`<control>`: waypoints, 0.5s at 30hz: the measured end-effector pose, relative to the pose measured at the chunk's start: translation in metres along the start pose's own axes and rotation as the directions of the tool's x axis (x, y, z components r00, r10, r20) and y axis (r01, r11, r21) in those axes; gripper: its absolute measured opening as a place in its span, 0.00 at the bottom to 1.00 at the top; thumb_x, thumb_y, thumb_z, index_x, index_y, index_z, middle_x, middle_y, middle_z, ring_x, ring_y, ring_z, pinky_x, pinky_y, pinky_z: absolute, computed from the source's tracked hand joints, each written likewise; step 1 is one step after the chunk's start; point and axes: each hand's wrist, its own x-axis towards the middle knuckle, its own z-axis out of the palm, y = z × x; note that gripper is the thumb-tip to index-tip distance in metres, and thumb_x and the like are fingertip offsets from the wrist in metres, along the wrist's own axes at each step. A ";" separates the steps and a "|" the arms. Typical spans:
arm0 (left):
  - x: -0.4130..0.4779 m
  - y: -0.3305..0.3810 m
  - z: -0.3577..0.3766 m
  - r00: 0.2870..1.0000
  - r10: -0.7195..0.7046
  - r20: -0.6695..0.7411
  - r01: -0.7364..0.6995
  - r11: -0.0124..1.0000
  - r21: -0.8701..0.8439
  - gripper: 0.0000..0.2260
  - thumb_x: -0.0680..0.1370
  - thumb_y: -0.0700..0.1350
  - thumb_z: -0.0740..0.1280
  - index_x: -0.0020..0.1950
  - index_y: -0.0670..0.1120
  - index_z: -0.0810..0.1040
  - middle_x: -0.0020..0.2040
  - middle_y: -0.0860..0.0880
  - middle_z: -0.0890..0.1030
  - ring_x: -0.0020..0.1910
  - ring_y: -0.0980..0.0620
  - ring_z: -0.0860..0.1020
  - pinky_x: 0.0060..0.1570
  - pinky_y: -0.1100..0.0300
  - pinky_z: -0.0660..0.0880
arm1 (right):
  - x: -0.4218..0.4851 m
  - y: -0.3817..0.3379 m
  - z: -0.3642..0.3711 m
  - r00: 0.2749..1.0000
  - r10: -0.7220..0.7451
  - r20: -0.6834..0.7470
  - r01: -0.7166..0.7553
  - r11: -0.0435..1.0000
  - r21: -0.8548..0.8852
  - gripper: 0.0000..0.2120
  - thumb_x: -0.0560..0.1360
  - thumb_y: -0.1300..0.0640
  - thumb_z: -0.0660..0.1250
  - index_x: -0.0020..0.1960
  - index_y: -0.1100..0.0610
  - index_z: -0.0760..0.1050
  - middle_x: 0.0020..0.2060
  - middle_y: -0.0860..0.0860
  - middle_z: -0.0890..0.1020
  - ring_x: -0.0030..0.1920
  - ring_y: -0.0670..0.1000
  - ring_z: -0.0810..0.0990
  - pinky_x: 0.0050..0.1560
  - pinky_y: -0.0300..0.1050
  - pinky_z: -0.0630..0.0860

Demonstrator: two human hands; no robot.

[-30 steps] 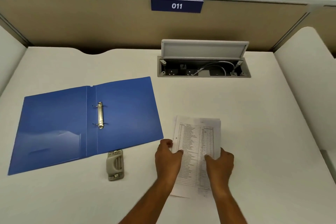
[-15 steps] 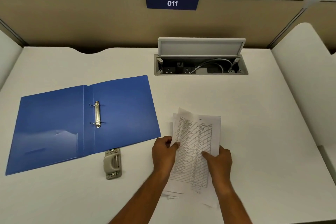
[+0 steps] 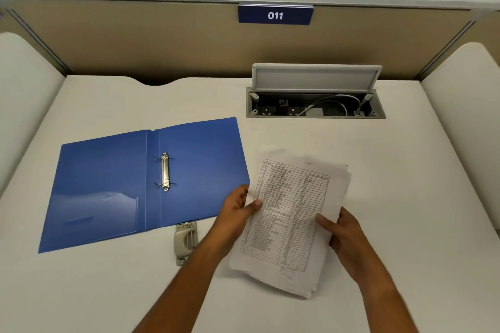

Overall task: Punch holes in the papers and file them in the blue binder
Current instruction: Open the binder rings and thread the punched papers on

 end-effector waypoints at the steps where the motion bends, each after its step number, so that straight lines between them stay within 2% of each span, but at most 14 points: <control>1: -0.004 0.010 -0.005 1.000 0.024 -0.005 -0.024 1.000 0.010 0.10 0.82 0.36 0.69 0.63 0.45 0.80 0.58 0.48 0.88 0.59 0.47 0.85 0.60 0.53 0.82 | 0.000 -0.006 0.010 1.000 -0.012 0.013 0.012 1.000 0.010 0.25 0.74 0.62 0.76 0.71 0.57 0.80 0.64 0.57 0.87 0.64 0.59 0.86 0.62 0.56 0.85; 4: -0.011 0.044 -0.027 0.987 0.154 -0.046 -0.147 0.981 0.125 0.08 0.82 0.38 0.70 0.59 0.48 0.81 0.54 0.53 0.88 0.54 0.54 0.86 0.52 0.62 0.82 | 0.004 -0.031 0.049 0.989 -0.143 -0.033 0.142 0.990 -0.027 0.20 0.73 0.66 0.77 0.64 0.59 0.84 0.59 0.57 0.89 0.59 0.59 0.89 0.53 0.50 0.87; 7: -0.017 0.083 -0.055 0.945 0.314 -0.096 -0.293 0.939 0.182 0.09 0.81 0.41 0.73 0.59 0.49 0.81 0.53 0.52 0.88 0.54 0.53 0.86 0.54 0.60 0.83 | 0.016 -0.064 0.092 0.931 -0.354 -0.088 0.341 0.931 -0.129 0.15 0.74 0.68 0.77 0.60 0.59 0.85 0.53 0.55 0.90 0.53 0.54 0.89 0.52 0.47 0.85; 10: -0.017 0.107 -0.080 0.872 0.437 -0.221 -0.379 0.888 0.260 0.10 0.78 0.43 0.75 0.58 0.48 0.82 0.49 0.54 0.87 0.49 0.58 0.85 0.48 0.64 0.81 | 0.027 -0.093 0.132 0.874 -0.478 -0.082 0.451 0.863 -0.228 0.14 0.74 0.66 0.79 0.59 0.60 0.84 0.50 0.55 0.89 0.48 0.52 0.86 0.49 0.47 0.83; 12: -0.009 0.107 -0.094 0.846 0.452 -0.283 -0.373 0.881 0.293 0.06 0.79 0.43 0.75 0.55 0.48 0.83 0.44 0.58 0.86 0.44 0.62 0.83 0.43 0.69 0.78 | 0.038 -0.096 0.157 0.867 -0.496 -0.052 0.469 0.847 -0.249 0.18 0.75 0.65 0.79 0.63 0.57 0.82 0.53 0.53 0.87 0.51 0.51 0.86 0.52 0.47 0.84; 13: -0.005 0.104 -0.097 0.850 0.432 -0.302 -0.346 0.889 0.299 0.03 0.80 0.44 0.74 0.51 0.50 0.83 0.41 0.60 0.85 0.42 0.63 0.83 0.41 0.70 0.77 | 0.046 -0.091 0.168 0.878 -0.478 -0.026 0.456 0.852 -0.259 0.18 0.76 0.64 0.78 0.63 0.53 0.82 0.54 0.51 0.87 0.53 0.50 0.86 0.55 0.46 0.83; 15: 0.009 0.086 -0.104 0.879 0.342 -0.333 -0.244 0.922 0.302 0.04 0.81 0.46 0.73 0.48 0.55 0.81 0.41 0.58 0.85 0.44 0.57 0.83 0.38 0.69 0.78 | 0.062 -0.072 0.189 0.924 -0.383 0.001 0.366 0.882 -0.298 0.16 0.77 0.61 0.78 0.55 0.43 0.79 0.51 0.44 0.85 0.53 0.49 0.85 0.58 0.48 0.81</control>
